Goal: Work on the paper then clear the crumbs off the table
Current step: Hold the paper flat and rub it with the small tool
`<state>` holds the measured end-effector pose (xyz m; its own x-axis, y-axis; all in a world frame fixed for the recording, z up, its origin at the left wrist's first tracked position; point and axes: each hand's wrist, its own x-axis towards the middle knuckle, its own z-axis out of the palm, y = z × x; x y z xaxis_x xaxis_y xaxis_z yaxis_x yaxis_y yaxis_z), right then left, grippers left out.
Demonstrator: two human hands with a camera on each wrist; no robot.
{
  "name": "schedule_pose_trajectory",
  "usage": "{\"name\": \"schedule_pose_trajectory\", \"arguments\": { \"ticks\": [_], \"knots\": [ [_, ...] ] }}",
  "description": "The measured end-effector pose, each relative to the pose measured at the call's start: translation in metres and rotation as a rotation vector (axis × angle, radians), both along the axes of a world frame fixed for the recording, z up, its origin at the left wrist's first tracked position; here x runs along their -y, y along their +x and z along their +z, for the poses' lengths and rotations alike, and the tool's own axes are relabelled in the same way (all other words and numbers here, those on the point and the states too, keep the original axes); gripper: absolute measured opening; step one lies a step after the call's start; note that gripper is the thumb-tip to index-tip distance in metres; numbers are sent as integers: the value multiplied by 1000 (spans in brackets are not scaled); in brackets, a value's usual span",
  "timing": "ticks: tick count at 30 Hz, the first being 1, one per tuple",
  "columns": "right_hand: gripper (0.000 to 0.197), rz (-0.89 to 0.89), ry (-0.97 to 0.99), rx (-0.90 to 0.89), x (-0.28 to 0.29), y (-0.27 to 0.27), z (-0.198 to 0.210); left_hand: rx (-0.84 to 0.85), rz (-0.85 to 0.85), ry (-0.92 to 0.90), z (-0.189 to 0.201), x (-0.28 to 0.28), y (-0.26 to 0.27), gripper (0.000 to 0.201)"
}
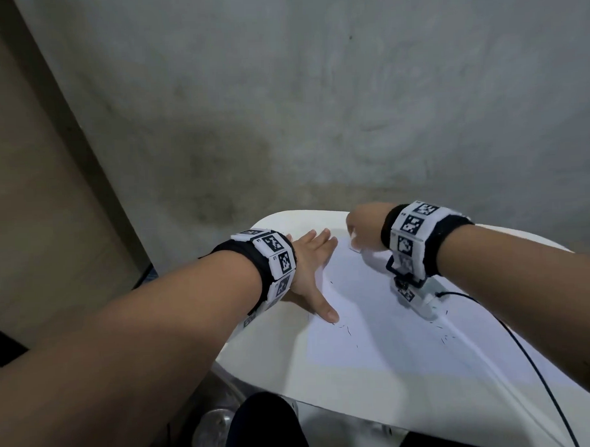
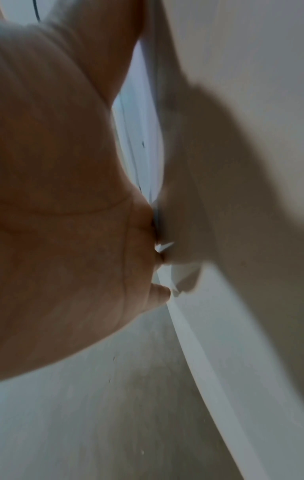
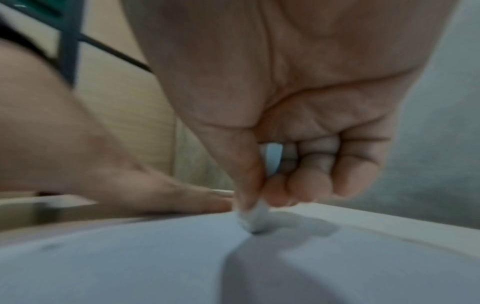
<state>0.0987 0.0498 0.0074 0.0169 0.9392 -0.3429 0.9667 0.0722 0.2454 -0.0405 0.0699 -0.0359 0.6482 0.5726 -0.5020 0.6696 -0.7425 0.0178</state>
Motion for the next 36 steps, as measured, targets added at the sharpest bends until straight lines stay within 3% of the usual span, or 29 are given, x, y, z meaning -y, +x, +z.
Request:
{"name": "schedule_pose_trajectory", "arguments": {
  "ticks": [3,5,7,11,15,17,19,23,26,31,34,36],
  "knots": [
    [20,49,-47,5,4,-9,-4,11,7,-3,0,-1,1,140],
    [28,-14,-46,5,3,0,2,7,-1,4,1,1,1,139],
    [21,-34,-22,51,4,2,4,12,4,8,0,1,2,137],
    [20,88,-72,19,14,-16,-5,8,22,-2,-1,-1,1,141],
    [24,56,-47,94,15,-7,3,24,13,13,-2,1,1,139],
    [14,122,-91,66,22,-21,-3,41,29,1,0,2,1,137],
    [27,149,-101,-17,25,-21,-5,27,22,-2,1,1,2,136],
    [29,50,3,-27,27,-12,1,18,23,14,-1,1,3,139],
    [36,132,-114,-61,36,-25,-3,29,28,6,-2,1,3,138],
    [28,44,-1,3,31,-11,3,12,20,8,-2,0,3,139],
    [32,125,-112,-93,39,-26,0,35,25,2,-2,0,3,138],
    [16,76,-64,-30,26,-14,5,7,11,5,-2,-1,3,139]
  ]
}}
